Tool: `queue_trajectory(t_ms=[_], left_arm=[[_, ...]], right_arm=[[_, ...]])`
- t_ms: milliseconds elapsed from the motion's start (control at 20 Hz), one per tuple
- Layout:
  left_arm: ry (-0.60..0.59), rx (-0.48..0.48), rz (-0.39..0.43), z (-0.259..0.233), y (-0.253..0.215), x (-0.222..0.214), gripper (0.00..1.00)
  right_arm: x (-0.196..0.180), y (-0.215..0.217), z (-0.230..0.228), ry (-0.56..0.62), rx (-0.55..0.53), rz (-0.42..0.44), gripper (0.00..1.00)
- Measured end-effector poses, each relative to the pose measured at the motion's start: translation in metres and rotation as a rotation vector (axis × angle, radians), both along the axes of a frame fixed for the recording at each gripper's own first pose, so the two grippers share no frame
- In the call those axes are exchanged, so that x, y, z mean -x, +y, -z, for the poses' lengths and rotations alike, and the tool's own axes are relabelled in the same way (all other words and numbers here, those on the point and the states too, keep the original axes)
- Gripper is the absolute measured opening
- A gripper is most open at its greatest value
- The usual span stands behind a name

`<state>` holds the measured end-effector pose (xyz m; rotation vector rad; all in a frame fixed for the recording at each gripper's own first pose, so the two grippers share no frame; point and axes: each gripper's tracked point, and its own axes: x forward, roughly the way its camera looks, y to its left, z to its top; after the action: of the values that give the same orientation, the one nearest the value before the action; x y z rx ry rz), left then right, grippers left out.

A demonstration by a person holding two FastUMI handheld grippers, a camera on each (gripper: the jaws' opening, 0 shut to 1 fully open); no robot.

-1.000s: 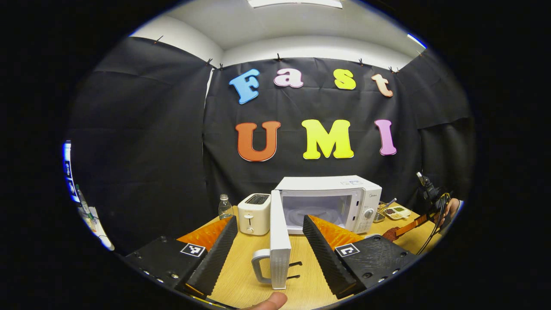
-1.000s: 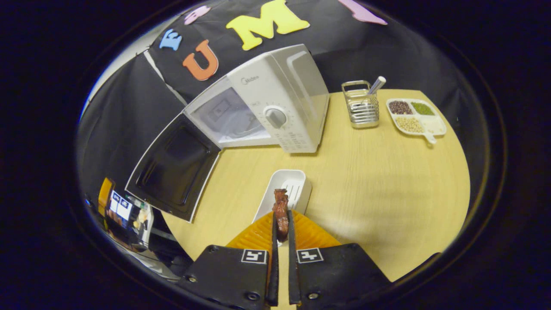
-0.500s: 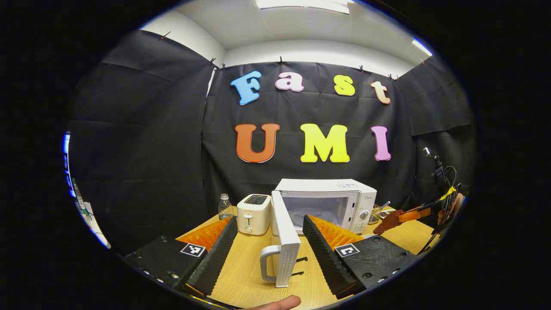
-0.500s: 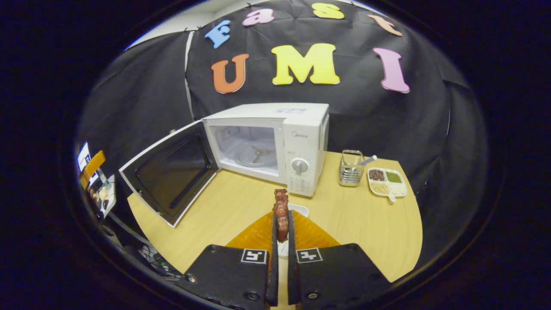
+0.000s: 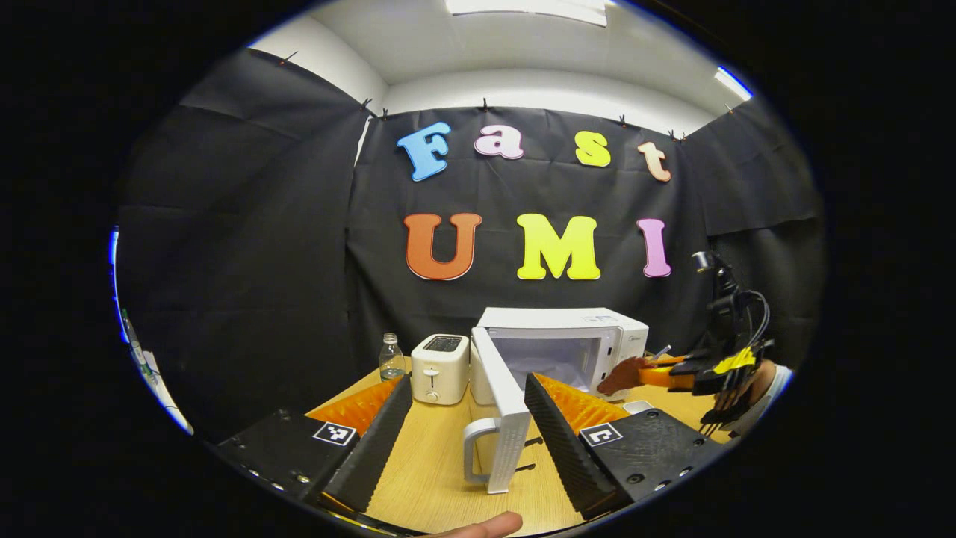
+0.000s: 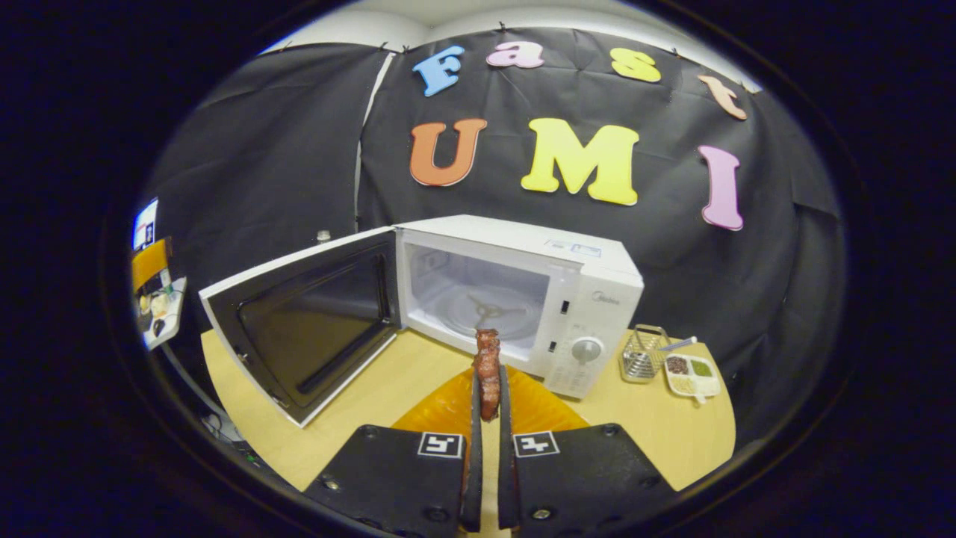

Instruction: Open the microwave oven with the left hand, put the food in, and close the microwave oven.

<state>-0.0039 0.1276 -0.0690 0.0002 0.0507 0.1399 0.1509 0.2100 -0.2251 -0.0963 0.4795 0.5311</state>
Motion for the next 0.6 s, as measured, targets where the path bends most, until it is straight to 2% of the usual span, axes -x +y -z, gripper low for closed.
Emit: queue_trajectory(t_ms=[100,400,600], left_arm=[[-0.012,-0.003,-0.002,-0.006,0.001,0.001,0.93],[-0.004,0.0,-0.009,-0.002,0.005,0.0,0.93],[0.008,0.001,0.002,-0.002,0.002,-0.002,0.93]], right_arm=[[-0.02,0.024,0.006,0.026,-0.05,0.006,0.12],[-0.099,0.075,0.028,0.072,-0.244,0.185,0.12],[-0.147,0.096,0.057,0.092,-0.278,0.304,0.12]])
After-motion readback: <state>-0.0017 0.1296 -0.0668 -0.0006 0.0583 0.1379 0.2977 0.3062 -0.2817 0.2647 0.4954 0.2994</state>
